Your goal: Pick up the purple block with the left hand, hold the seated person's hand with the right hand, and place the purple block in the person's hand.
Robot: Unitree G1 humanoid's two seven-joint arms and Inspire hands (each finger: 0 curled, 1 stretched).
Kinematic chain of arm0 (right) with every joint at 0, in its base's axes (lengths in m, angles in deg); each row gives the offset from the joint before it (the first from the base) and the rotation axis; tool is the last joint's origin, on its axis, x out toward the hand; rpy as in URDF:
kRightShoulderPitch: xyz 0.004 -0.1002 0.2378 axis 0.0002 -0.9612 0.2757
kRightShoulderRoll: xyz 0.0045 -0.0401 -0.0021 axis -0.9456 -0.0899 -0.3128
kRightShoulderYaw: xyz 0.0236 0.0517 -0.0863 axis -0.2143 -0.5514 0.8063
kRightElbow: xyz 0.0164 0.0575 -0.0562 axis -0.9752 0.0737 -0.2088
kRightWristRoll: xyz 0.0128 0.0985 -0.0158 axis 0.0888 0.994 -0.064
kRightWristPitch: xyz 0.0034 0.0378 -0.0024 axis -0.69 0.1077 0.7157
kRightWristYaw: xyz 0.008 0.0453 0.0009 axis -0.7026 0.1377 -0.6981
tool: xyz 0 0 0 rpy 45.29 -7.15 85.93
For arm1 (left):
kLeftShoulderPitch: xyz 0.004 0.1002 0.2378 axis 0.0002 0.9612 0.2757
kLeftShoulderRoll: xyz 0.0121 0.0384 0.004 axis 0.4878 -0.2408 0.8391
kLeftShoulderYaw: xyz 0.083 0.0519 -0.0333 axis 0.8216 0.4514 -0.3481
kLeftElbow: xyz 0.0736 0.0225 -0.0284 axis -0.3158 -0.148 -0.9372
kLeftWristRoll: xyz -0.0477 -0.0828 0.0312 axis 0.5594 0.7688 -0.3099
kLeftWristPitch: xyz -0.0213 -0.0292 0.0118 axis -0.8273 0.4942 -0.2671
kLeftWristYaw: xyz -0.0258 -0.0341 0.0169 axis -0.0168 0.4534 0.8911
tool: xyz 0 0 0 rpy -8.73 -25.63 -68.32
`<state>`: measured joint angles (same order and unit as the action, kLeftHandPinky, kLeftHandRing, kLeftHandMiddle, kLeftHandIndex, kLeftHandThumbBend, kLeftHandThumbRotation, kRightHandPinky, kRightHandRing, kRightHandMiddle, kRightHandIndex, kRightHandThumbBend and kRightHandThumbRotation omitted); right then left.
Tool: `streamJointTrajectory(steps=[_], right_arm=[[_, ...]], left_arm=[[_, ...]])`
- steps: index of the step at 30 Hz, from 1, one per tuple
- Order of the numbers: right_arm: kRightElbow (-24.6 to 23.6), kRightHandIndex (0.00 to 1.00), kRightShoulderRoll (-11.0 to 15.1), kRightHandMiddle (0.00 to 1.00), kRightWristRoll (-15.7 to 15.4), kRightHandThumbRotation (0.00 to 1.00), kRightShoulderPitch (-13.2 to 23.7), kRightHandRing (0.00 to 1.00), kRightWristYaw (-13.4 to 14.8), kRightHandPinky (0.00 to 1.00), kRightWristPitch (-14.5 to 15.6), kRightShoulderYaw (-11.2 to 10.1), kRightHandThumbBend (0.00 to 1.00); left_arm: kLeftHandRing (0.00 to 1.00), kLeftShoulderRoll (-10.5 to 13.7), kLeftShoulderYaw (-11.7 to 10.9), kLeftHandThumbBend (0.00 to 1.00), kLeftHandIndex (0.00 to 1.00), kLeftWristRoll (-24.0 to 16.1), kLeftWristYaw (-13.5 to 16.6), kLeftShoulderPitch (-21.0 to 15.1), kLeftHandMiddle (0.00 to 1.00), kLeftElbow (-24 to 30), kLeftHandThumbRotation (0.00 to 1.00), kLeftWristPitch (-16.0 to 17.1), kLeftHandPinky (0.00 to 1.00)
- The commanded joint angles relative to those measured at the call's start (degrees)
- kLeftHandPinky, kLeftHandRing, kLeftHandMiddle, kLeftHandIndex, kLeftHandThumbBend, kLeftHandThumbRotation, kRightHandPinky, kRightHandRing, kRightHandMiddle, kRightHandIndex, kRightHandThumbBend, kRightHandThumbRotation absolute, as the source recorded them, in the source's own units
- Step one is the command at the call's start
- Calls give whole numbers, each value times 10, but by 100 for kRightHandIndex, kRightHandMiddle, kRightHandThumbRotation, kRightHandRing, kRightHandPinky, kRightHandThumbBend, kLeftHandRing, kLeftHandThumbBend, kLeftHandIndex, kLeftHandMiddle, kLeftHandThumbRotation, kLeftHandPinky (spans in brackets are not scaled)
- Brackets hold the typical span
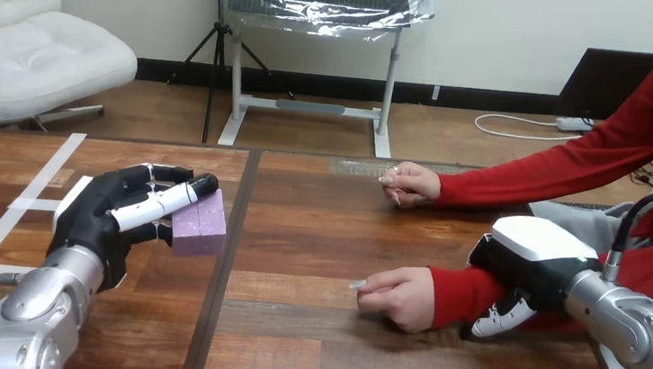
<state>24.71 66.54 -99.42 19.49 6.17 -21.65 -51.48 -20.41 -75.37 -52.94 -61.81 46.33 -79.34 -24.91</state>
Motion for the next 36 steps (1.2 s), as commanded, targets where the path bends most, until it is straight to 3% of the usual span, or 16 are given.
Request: streamJointTrajectory(steps=[1, 14, 36], right_arm=[[7, 27, -3, 26, 14, 27, 29, 19, 2, 15, -6, -8, 78], [5, 24, 4, 24, 30, 31, 31, 18, 8, 14, -19, -18, 78], [-31, 26, 22, 28, 73, 34, 43, 23, -41, 19, -11, -45, 79]], left_arm=[[31, 3, -5, 45, 42, 1, 0, -23, 38, 33, 0, 10, 23], [31, 7, 1, 45, 42, -9, 2, -29, 38, 27, 0, 10, 24], [31, 4, 1, 51, 43, -20, -2, -53, 39, -2, 0, 32, 23]])
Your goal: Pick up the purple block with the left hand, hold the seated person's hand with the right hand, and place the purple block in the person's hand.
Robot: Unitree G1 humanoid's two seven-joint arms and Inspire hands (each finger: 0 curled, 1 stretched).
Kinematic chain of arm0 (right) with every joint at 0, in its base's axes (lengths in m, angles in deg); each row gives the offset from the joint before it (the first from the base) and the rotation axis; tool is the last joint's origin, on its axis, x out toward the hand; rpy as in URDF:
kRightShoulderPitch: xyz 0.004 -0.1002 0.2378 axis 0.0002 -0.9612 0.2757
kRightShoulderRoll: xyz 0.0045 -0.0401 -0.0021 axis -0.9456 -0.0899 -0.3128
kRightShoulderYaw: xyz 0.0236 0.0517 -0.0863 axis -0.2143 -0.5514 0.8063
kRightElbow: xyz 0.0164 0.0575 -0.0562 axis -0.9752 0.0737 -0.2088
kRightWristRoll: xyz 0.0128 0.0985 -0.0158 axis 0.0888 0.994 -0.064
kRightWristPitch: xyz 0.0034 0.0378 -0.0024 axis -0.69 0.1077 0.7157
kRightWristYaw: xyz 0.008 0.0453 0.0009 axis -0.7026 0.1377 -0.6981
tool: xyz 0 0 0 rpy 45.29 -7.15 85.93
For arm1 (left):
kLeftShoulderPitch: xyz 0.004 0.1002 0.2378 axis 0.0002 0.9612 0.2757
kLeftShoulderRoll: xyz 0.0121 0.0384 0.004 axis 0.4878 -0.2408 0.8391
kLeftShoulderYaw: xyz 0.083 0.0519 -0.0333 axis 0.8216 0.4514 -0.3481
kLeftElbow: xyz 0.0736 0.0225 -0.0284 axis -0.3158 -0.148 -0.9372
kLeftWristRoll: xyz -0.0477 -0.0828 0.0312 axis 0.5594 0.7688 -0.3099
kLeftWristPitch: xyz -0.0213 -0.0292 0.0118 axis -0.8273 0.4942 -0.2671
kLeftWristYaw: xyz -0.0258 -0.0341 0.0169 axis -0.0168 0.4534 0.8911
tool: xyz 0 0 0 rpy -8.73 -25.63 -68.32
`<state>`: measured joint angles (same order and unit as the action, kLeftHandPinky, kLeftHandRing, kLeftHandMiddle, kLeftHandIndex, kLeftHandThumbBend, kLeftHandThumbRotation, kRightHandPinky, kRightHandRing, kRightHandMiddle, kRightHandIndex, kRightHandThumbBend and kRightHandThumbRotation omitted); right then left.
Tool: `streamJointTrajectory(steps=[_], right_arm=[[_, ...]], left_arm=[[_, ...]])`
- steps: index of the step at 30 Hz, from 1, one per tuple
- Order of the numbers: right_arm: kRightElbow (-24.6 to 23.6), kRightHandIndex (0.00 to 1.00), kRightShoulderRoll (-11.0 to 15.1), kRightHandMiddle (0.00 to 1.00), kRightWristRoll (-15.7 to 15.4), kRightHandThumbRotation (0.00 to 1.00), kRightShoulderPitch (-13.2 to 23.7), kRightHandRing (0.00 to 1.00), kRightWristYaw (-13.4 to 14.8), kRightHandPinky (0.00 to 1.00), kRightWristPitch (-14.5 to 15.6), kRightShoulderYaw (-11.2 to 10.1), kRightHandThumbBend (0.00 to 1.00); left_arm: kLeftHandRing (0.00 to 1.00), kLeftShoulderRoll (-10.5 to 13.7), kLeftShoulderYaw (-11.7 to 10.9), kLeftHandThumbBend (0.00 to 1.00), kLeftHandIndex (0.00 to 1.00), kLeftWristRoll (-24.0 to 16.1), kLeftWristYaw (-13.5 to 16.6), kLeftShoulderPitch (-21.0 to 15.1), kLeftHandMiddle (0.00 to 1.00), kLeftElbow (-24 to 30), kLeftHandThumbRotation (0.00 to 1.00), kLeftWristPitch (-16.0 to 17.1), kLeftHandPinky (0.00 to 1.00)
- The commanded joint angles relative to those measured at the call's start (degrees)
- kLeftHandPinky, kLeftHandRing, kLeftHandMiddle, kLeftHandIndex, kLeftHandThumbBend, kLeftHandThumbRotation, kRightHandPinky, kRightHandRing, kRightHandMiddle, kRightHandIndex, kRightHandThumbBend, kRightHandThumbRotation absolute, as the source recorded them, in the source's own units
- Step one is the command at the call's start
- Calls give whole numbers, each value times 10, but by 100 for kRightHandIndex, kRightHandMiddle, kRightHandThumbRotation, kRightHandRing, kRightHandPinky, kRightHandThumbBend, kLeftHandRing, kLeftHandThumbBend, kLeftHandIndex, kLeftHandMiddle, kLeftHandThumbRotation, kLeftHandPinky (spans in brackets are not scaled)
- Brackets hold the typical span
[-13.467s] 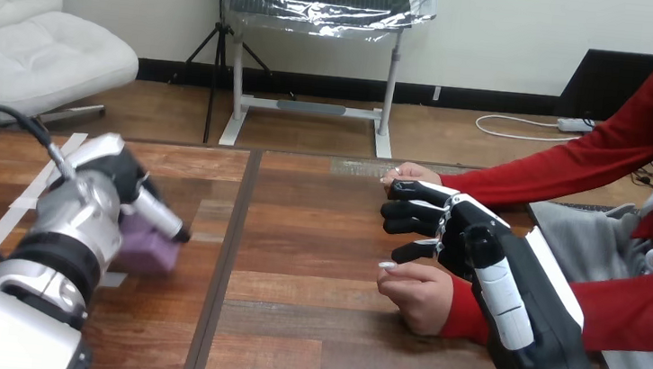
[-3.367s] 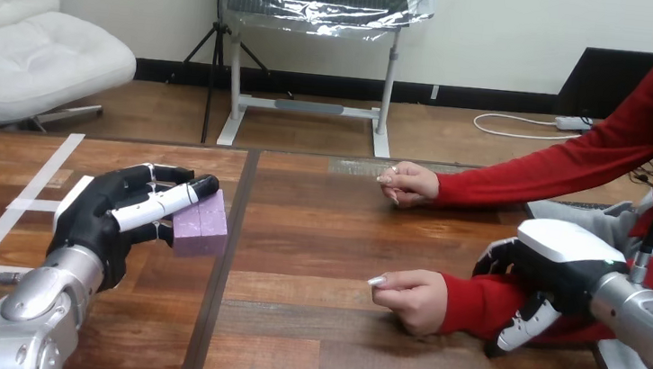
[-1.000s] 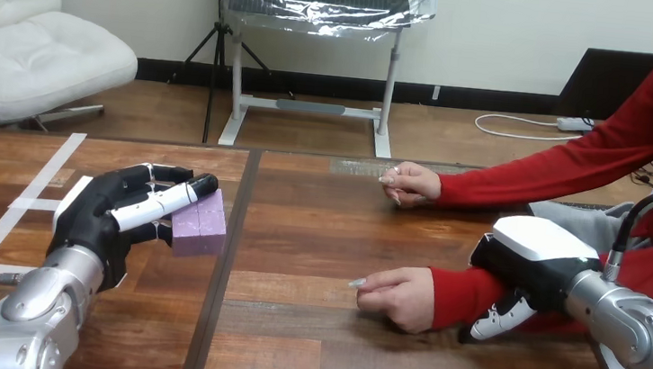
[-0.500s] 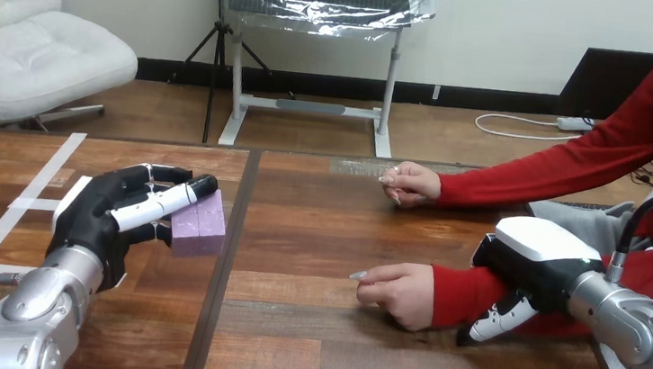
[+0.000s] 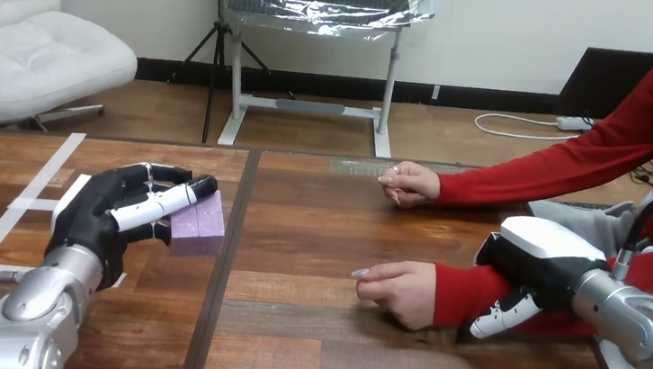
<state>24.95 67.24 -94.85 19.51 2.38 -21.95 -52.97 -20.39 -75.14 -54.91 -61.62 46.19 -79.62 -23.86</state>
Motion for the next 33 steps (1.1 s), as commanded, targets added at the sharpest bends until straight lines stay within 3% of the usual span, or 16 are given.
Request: streamJointTrajectory(steps=[1, 33], right_arm=[[-35, 26, 16, 28, 30, 34, 43, 23, -5, 19, -11, -32, 79], [-139, 26, 41, 26, 68, 34, 4, 21, -47, 18, -17, -72, 82]], left_arm=[[31, 4, -2, 50, 43, 0, -3, -53, 39, -1, 0, 22, 23], [30, -3, 10, 53, 42, -27, 4, -104, 38, -71, 0, 56, 24]])
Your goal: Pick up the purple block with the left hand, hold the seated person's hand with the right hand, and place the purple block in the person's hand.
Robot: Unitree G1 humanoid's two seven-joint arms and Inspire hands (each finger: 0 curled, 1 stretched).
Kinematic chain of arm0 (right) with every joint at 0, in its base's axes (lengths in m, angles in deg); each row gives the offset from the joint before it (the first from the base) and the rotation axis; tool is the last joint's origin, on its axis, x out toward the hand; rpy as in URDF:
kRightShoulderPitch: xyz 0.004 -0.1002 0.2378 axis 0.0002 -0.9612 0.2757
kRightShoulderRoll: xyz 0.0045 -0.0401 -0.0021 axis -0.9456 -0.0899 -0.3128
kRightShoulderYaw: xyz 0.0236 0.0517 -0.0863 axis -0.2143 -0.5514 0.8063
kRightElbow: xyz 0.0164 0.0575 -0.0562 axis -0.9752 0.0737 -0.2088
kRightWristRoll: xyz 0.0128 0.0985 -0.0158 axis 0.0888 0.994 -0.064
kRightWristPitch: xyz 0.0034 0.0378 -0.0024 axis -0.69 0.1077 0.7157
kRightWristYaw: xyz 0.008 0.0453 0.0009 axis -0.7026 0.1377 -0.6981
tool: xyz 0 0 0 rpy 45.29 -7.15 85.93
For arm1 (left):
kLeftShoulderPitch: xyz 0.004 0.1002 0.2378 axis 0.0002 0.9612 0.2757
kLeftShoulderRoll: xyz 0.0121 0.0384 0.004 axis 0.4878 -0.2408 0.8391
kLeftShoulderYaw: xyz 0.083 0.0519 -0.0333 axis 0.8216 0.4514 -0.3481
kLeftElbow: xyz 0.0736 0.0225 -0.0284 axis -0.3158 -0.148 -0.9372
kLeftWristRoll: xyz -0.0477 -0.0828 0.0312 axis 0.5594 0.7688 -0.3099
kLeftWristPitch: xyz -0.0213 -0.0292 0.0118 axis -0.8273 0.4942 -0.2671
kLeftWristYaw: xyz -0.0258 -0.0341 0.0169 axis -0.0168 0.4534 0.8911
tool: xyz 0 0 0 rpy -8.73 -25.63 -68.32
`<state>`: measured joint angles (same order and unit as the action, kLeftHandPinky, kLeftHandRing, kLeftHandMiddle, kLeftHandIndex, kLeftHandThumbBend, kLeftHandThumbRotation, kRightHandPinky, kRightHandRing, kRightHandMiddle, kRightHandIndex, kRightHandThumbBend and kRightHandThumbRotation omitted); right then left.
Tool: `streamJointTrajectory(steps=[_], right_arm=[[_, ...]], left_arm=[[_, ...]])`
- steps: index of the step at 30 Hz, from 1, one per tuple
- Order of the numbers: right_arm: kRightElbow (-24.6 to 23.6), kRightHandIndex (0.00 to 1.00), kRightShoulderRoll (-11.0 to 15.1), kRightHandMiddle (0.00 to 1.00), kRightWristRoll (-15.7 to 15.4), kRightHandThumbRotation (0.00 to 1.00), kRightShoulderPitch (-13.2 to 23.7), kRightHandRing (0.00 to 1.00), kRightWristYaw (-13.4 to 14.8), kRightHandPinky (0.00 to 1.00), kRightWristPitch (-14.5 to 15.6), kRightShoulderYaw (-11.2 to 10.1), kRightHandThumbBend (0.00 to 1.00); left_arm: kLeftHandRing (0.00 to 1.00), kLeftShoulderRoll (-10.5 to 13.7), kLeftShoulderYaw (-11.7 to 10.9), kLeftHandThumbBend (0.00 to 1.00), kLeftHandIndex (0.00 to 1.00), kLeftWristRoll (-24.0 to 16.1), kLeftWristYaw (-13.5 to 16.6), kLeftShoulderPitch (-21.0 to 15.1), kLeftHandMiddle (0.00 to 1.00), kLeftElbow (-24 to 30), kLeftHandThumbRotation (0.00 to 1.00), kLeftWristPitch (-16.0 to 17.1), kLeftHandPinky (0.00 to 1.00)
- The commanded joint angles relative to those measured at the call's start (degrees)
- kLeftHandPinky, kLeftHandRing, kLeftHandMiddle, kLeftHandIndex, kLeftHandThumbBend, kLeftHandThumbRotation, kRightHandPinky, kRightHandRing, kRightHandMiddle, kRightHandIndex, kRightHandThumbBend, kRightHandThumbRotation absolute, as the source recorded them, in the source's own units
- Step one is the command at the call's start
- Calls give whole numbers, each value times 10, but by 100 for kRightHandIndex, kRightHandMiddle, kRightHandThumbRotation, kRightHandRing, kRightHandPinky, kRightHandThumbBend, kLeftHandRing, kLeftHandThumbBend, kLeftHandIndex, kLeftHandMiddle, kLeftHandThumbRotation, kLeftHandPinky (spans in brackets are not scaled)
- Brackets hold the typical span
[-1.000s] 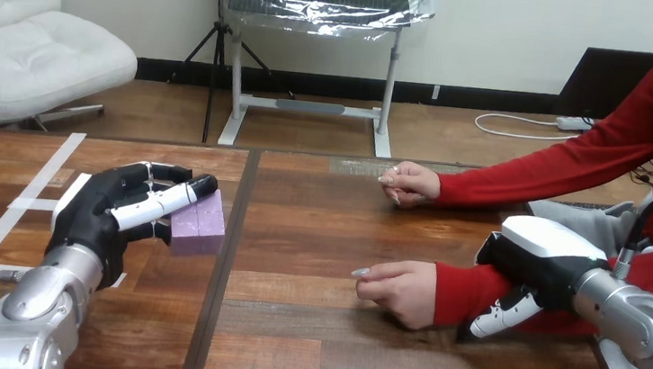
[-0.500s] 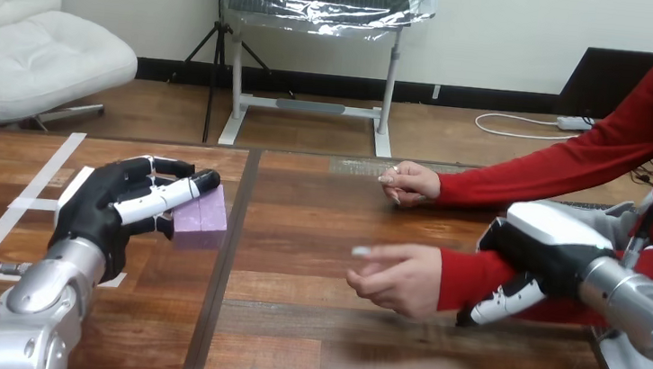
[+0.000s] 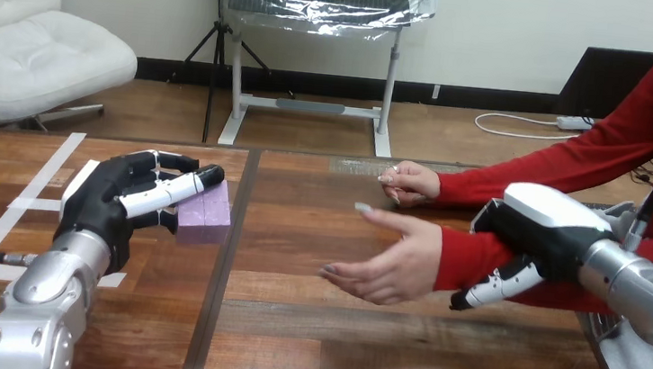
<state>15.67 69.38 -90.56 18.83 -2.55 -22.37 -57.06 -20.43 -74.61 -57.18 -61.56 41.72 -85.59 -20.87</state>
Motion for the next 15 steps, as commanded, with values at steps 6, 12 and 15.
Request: streamJointTrajectory(steps=[6, 12, 15], right_arm=[[-60, 26, 22, 26, 32, 33, 2, 21, 0, 18, -14, -35, 82], [-71, 25, 24, 26, 33, 32, -4, 21, -4, 19, -16, -41, 82], [-75, 25, 24, 26, 32, 32, -5, 21, -4, 18, -18, -42, 82]], left_arm=[[30, -3, 5, 53, 42, -8, 4, -68, 38, -28, 0, 37, 24], [30, -3, 10, 52, 43, -16, 8, -75, 38, -35, 0, 40, 24], [30, -3, 12, 52, 43, -20, 10, -78, 38, -37, 0, 41, 24]])
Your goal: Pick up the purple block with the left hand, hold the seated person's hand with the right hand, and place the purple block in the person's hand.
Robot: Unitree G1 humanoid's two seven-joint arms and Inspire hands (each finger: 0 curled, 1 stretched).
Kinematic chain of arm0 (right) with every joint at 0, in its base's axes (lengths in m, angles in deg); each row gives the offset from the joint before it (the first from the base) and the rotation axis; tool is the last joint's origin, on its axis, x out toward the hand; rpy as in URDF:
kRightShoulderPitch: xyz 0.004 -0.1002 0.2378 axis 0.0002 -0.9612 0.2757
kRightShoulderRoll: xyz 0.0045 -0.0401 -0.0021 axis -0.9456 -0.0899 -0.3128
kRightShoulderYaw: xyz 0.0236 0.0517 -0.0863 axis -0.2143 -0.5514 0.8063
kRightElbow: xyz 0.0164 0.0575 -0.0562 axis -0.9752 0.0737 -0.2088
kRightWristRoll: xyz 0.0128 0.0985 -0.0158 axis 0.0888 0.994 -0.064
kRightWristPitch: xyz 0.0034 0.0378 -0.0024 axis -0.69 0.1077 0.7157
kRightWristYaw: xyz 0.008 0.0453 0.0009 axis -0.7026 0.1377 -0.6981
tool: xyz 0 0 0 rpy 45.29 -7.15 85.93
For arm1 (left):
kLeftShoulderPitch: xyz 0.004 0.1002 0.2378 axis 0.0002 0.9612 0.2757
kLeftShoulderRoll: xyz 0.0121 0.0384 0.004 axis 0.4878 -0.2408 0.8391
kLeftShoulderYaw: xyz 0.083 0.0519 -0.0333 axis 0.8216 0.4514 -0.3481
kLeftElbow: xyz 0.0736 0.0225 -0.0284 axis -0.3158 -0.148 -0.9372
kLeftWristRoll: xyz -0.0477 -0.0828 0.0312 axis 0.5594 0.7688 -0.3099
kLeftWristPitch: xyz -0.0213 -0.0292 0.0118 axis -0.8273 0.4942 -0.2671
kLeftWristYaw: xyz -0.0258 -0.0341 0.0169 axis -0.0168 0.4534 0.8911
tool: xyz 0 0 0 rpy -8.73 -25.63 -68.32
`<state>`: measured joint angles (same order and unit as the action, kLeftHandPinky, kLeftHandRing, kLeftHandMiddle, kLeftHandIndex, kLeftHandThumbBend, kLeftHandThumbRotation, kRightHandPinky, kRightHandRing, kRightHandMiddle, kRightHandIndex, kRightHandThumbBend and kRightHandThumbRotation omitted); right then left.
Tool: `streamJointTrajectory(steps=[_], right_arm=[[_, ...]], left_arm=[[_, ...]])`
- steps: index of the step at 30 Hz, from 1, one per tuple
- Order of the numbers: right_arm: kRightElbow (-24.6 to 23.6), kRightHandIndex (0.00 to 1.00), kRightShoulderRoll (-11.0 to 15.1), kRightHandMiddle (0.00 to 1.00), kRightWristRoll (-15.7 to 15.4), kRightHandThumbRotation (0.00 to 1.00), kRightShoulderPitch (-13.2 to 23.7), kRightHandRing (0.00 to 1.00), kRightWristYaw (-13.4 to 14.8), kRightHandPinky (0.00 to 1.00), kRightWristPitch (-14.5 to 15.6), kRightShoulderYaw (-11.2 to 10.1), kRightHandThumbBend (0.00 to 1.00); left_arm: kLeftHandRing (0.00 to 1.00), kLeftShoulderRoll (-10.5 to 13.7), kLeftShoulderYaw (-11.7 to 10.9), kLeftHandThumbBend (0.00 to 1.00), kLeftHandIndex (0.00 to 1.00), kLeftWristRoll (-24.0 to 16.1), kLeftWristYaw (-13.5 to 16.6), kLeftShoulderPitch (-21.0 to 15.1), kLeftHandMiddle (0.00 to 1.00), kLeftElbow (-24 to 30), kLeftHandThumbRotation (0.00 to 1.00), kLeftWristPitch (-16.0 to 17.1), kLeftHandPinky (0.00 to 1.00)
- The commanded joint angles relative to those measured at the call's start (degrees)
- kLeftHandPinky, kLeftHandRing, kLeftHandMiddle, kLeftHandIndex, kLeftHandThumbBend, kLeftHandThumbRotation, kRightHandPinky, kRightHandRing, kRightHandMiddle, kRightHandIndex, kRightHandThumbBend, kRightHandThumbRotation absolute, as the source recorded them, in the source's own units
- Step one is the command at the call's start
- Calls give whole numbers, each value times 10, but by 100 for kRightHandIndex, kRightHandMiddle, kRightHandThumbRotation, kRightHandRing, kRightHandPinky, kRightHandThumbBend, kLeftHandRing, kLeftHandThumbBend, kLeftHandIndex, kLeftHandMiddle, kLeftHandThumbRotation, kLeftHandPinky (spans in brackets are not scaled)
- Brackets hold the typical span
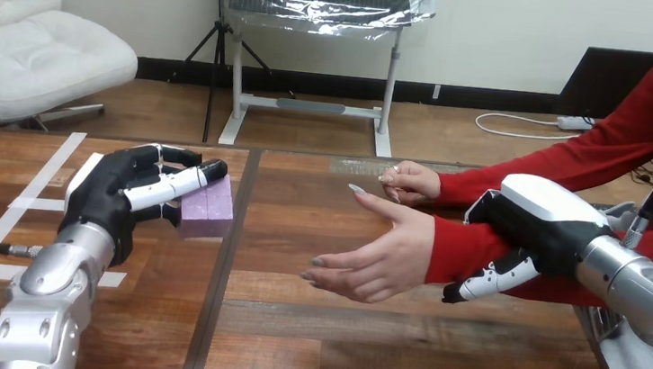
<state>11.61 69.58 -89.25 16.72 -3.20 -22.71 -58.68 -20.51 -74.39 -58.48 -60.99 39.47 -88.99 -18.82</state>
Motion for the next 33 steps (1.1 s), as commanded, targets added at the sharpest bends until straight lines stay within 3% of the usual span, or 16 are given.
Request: streamJointTrajectory(steps=[1, 14, 20, 29, 33], right_arm=[[-37, 25, 22, 26, 19, 32, 15, 21, 1, 18, -13, -26, 82], [-54, 25, 12, 26, 26, 32, 17, 21, -28, 18, 12, -29, 82], [-51, 25, 4, 25, 33, 30, 20, 20, -30, 17, 4, -29, 82], [-64, 25, -7, 25, 36, 31, 25, 21, -40, 18, 24, -23, 83], [-62, 24, -13, 25, 36, 33, 29, 20, -36, 17, 12, -20, 83]], left_arm=[[31, -2, 11, 52, 43, -9, 5, -56, 38, -4, 0, 21, 24], [32, -5, 9, 54, 43, -11, 8, -69, 39, -15, 0, 16, 26], [32, -3, 14, 56, 43, -22, 9, -73, 39, -26, 0, 34, 26], [32, -6, 13, 56, 43, -22, 10, -84, 39, -38, 0, 39, 26], [32, -6, 15, 56, 43, -24, 9, -91, 39, -48, 0, 43, 26]])
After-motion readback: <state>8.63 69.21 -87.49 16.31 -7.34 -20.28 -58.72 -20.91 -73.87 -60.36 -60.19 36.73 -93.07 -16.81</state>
